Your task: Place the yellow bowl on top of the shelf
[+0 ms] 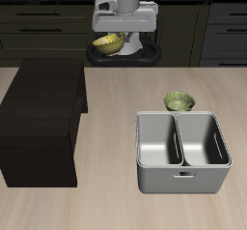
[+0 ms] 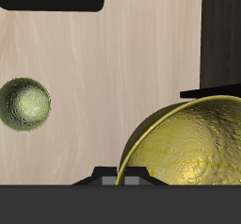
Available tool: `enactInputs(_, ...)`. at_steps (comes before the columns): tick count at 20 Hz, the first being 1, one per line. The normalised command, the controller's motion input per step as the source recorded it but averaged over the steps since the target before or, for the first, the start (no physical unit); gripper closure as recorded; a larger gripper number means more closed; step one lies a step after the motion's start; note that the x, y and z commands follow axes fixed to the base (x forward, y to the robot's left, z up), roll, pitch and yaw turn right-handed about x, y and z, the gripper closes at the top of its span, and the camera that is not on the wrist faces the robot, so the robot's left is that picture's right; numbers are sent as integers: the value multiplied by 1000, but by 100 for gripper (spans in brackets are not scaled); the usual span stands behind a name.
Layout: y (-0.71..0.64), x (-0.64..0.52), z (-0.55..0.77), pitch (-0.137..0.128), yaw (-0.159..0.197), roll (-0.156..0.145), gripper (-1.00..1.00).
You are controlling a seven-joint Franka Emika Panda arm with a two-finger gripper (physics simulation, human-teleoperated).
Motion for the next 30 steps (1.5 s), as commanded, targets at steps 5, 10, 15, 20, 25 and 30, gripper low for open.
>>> enactInputs(5,-89,-51,289,-49,-2,-1,100)
enactInputs(10,-76,1,199,-22,-8,-5,100)
enactInputs(15,-1,92,-75,27,9,2,100)
enactInputs(20,-243,102,223,-22,-16,-54,100)
enactInputs(25,-270,132,271,-44,-1,-55,100)
enactInputs(30,-313,164,168,-4,-25,-60,100)
